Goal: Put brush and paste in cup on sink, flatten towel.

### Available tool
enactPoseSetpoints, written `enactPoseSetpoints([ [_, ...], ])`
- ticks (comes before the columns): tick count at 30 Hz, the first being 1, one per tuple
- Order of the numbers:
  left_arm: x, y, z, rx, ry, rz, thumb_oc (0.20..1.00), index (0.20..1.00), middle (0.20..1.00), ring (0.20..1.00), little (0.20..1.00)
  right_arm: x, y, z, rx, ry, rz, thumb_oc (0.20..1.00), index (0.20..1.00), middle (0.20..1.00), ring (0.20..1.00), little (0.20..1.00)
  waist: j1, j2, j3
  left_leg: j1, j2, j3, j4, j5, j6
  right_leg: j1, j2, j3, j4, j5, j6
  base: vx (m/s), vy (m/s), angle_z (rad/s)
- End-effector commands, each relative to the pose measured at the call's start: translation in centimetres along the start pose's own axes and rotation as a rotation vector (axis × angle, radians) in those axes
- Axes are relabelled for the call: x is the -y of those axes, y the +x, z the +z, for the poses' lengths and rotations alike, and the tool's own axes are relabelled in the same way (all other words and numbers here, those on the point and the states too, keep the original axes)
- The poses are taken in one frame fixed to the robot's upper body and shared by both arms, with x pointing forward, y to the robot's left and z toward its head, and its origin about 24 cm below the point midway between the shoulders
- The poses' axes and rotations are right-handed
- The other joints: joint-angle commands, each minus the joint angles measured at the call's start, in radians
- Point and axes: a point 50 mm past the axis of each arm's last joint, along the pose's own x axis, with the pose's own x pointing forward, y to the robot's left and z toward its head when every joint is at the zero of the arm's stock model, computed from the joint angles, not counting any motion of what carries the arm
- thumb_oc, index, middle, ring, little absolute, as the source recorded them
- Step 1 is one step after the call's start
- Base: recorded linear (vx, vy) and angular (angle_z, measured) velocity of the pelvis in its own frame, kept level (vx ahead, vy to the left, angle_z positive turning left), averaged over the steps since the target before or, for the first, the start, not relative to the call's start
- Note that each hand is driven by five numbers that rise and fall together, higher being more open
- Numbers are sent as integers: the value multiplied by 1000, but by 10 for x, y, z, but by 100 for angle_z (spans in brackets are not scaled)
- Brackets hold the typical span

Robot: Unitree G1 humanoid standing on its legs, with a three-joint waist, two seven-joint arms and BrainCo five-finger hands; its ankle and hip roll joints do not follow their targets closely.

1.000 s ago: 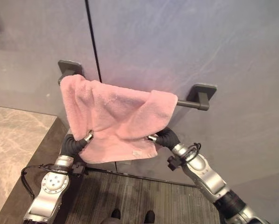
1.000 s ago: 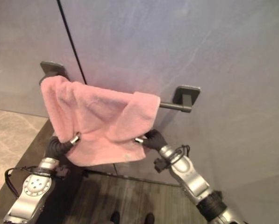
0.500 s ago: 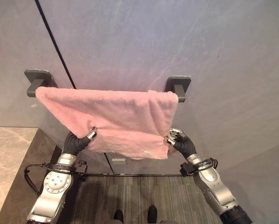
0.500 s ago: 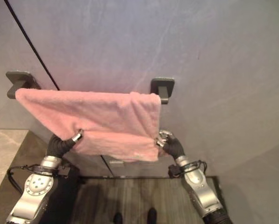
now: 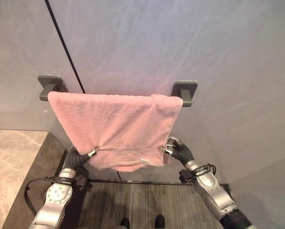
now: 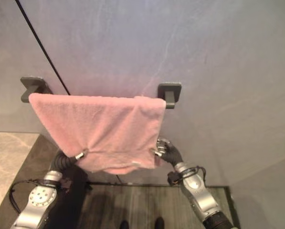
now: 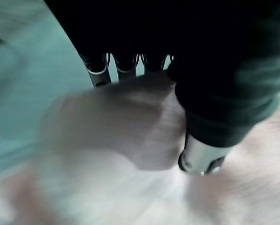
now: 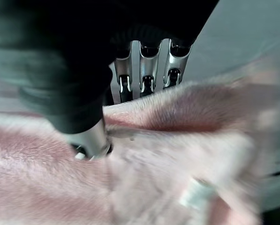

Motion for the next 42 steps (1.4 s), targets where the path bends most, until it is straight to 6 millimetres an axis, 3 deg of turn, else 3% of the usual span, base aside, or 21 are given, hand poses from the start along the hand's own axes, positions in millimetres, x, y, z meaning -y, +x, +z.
enactPoseSetpoints([
  [1,0,2,-10,-48,88,-74,1000,1000,1000,1000,1000,-5,9,-6,-29,104,1,1000,1000,1000,1000,1000,-1,-47,-30,-15,73,26,5,23,-63,31,-167,24,1,-2,149,-22,23,-6],
  [2,6,-2,-32,-152,81,-67,1000,1000,1000,1000,1000,8,1,-33,-132,175,-109,1000,1000,1000,1000,1000,-12,-43,-35,-12,72,35,5,20,-61,27,-168,34,1,2,150,-21,24,-6],
  [3,6,-2,-32,-151,81,-67,1000,1000,1000,1000,1000,9,1,-33,-131,175,-110,1000,1000,1000,1000,1000,-10,-43,-34,-11,72,36,5,20,-61,27,-168,35,1,2,150,-18,33,-18],
  [5,11,-10,-62,-305,25,-31,1000,1000,1000,1000,1000,34,-19,-67,-262,251,-329,1000,1000,1000,1000,1000,-27,-34,-38,-9,68,44,5,18,-58,21,-170,47,1,6,151,-16,30,-24],
  [7,11,-16,-72,-356,26,2,1000,1000,1000,1000,1000,49,-32,-75,-284,268,-452,1000,1000,1000,1000,1000,-37,-26,-40,-7,67,48,5,15,-56,19,-171,53,1,8,151,-4,31,-8],
  [8,5,-20,-74,-369,38,56,1000,1000,1000,1000,1000,65,-46,-78,-281,274,-598,1000,1000,1000,1000,1000,-44,-21,-41,-4,65,49,5,13,-55,19,-171,55,1,9,152,11,39,-5],
  [10,-16,-27,-69,-351,31,197,1000,1000,1000,1000,1000,90,-62,-57,-278,-64,-691,1000,1000,1000,1000,1000,-52,-14,-40,2,65,53,5,5,-54,18,-170,62,1,6,154,15,30,-4],
  [11,-24,-26,-59,-301,53,246,1000,1000,1000,1000,1000,92,-60,-35,-164,-87,-704,1000,1000,1000,1000,1000,-56,-15,-42,-3,64,55,5,7,-53,12,-171,65,1,10,154,1,10,-8],
  [12,-24,-26,-59,-303,54,245,1000,1000,1000,1000,1000,92,-60,-36,-167,-88,-704,1000,1000,1000,1000,1000,-56,-15,-43,-2,64,55,5,7,-53,12,-171,65,1,10,154,-6,16,-19],
  [13,-39,-28,-45,-221,58,368,1000,1000,1000,1000,1000,97,-71,-11,-52,-136,-732,1000,1000,1000,1000,1000,-63,-17,-42,0,64,57,5,5,-52,13,-172,69,1,11,154,4,17,-21],
  [15,-45,-27,-37,-182,61,415,1000,1000,1000,1000,1000,100,-74,-3,-21,-201,-758,1000,1000,1000,1000,1000,-64,-16,-43,0,63,57,5,3,-51,12,-173,70,1,10,155,-3,10,-10],
  [16,-63,-29,-13,-55,93,546,1000,1000,1000,1000,1000,98,-76,30,138,-297,-793,1000,1000,1000,1000,1000,-66,-17,-43,1,64,59,5,0,-50,10,-173,73,1,10,158,0,0,0],
  [18,-89,-36,32,157,286,742,1000,1000,1000,1000,1000,85,-83,91,434,-564,-805,1000,1000,1000,1000,1000,-66,-21,-40,2,66,67,5,3,-49,4,-176,81,1,18,164,-37,4,-6],
  [19,-91,-37,39,196,335,759,1000,1000,1000,1000,1000,81,-83,97,473,-600,-795,1000,1000,1000,1000,1000,-66,-21,-44,3,66,68,5,-4,-49,6,-177,82,1,12,167,-28,5,-16],
  [21,-103,-43,73,365,542,828,1000,1000,1000,1000,1000,60,-86,133,679,-816,-743,1000,1000,1000,1000,1000,-58,-24,-43,-4,65,67,5,7,-53,-1,-178,83,1,22,168,-31,-6,-14],
  [23,-109,-51,88,434,709,836,1000,1000,1000,1000,1000,44,-92,153,806,-958,-696,1000,1000,1000,1000,1000,-53,-23,-42,-1,66,65,5,1,-56,4,-179,81,1,17,171,-6,-9,-5],
  [26,-119,-64,102,492,870,857,1000,1000,1000,1000,1000,25,-93,169,931,-1085,-608,1000,1000,1000,1000,1000,-38,-26,-49,0,66,60,5,-6,-57,5,-181,78,1,10,173,10,-1,1],
  [28,-121,-68,112,536,910,868,1000,1000,1000,1000,1000,19,-84,173,923,-1184,-524,1000,1000,1000,1000,1000,-27,-29,-46,5,65,59,5,-8,-56,10,-179,79,1,7,171,0,0,0],
  [31,-116,-66,127,611,991,747,1000,1000,1000,1000,1000,18,-77,171,850,-1330,-394,1000,1000,1000,1000,1000,-21,-30,-45,12,66,58,5,-7,-56,19,-175,73,1,1,166,8,-5,3],
  [42,-108,-57,142,675,1137,565,1000,1000,1000,1000,1000,-3,-71,199,981,-1460,-246,1000,1000,1000,1000,1000,-16,-39,-29,-8,65,45,5,2,-57,11,-171,54,1,4,167,8,-1,4],
])
